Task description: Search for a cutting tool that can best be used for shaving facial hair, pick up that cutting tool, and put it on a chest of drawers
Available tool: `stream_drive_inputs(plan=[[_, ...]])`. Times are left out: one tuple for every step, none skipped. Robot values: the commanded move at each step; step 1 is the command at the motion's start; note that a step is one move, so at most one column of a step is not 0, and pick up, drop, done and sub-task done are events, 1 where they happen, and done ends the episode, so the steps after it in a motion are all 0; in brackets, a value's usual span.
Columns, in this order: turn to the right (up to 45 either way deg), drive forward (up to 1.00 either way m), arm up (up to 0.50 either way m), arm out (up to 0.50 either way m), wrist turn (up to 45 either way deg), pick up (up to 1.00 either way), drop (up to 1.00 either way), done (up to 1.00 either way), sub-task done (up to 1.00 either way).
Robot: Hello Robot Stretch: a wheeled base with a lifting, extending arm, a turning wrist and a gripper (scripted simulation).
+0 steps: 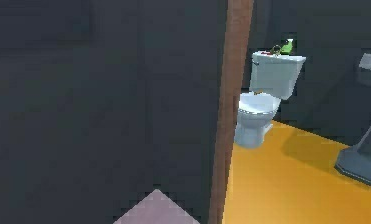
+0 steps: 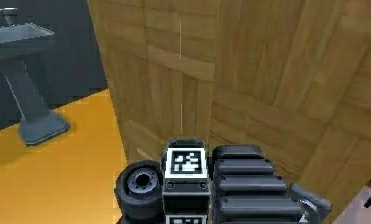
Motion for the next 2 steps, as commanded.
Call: stream_drive_inputs(plan=[[0.0,0.05,0.0,0.0,0.0,0.0,0.0,0.0,0.0],[39.0,0.0,0.0,0.0,0.0,0.0,0.0,0.0,0.0]])
